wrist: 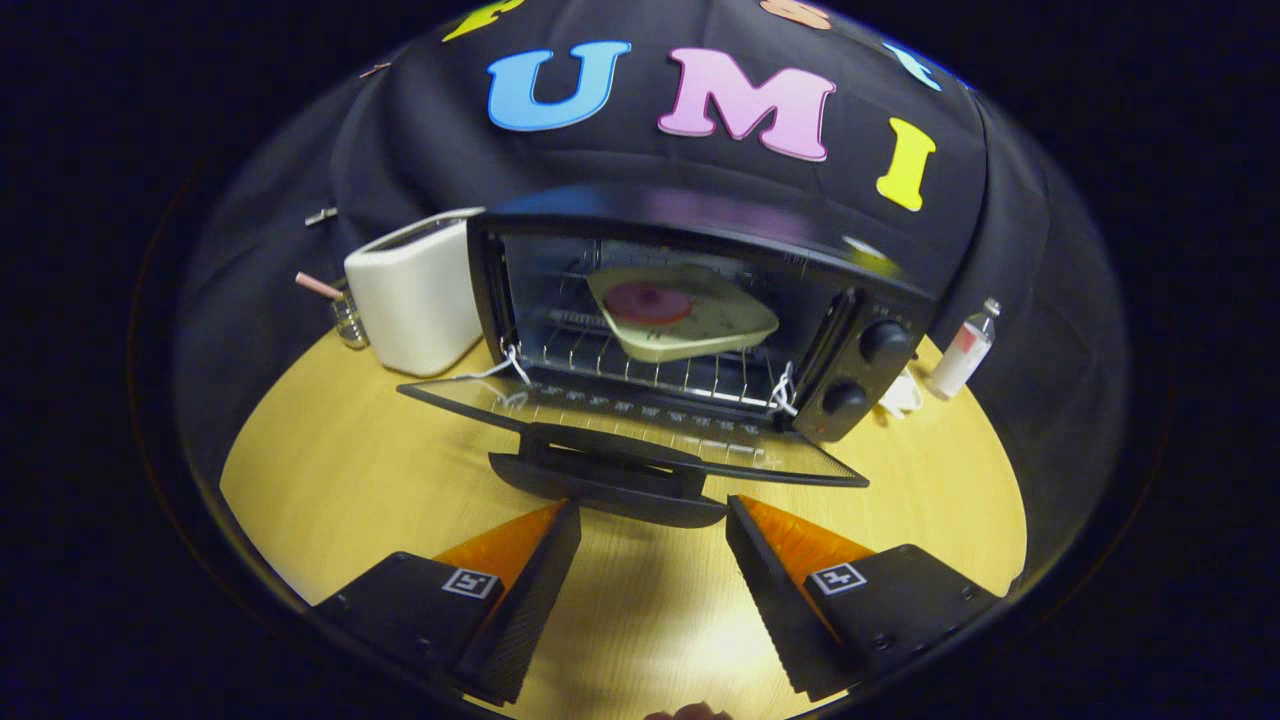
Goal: Open the toaster oven, put the food inside, and close the toaster oven door.
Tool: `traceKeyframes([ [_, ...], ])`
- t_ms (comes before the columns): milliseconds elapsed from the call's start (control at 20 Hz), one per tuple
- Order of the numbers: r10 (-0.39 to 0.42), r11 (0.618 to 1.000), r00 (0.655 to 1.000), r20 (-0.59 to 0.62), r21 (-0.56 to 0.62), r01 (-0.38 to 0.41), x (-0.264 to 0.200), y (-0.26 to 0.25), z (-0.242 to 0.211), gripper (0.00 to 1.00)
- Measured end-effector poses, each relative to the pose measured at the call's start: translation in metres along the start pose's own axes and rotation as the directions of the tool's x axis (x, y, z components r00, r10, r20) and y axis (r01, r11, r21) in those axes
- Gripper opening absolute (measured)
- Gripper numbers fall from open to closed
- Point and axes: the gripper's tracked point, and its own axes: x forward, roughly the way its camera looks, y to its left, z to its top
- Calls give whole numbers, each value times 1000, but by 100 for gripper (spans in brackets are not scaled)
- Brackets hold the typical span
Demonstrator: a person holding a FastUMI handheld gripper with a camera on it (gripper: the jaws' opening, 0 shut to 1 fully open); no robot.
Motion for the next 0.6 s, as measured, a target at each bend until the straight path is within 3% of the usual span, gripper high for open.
traceKeyframes([
  [300, -3, 998, 986, 169, 55, -6, -23, -5, 78, 100],
  [600, -15, 995, 925, 379, 97, -24, -98, -35, 144, 99],
])
